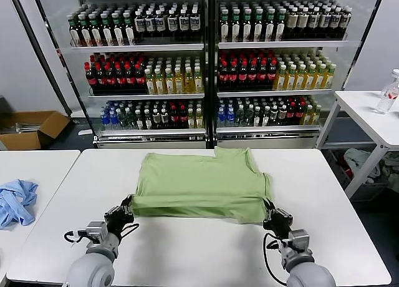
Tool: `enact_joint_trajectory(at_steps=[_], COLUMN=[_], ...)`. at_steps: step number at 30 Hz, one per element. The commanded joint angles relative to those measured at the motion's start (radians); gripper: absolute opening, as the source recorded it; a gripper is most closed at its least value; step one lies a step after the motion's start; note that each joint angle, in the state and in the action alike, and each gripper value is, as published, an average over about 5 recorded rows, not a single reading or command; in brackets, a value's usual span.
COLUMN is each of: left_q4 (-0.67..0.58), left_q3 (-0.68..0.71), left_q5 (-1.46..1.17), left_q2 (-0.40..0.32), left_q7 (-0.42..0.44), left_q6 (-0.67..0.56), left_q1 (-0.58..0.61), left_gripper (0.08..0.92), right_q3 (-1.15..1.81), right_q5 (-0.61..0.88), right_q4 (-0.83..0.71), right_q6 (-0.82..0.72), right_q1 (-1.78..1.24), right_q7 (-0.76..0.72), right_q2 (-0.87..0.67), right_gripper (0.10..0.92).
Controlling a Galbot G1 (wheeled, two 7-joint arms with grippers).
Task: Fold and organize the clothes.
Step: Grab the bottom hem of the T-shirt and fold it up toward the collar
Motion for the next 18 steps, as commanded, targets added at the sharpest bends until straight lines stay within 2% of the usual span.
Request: enact_joint_trajectory(at_steps=[1,5,11,18], left_q4=[0.113,0.099,0.064,0.098], left_q3=[0.026,0.024,0.015,0.015], left_q5=[0.04,0.044,0.061,0.077], left_q2=[-0.014,-0.022,-0.029,-0.037], left_q7=[-0.008,-0.01,-0.014,-0.026], left_q6=[0.005,0.012,0.012,0.023], left_q1=[-0.071,-0.056,-0.008,-0.01], left_gripper=[0.096,0.173,0.346,0.554], right_q3=[-0.042,-0.04,0.001,0.027], right_q5=[-0.045,-0.074,-0.067,-0.027], right_q4=[-0.112,-0.114,-0.07,-0.061], right_q6=[-0.004,-0.01,0.0,-0.007], right_q1=[0.076,0.064,-0.013,-0.047], right_q7=[0.001,-0.002,0.0,0.026], right_q2=[0.014,0.02,0.017,0.02], right_gripper=[0.127,0.219,0.393,0.583])
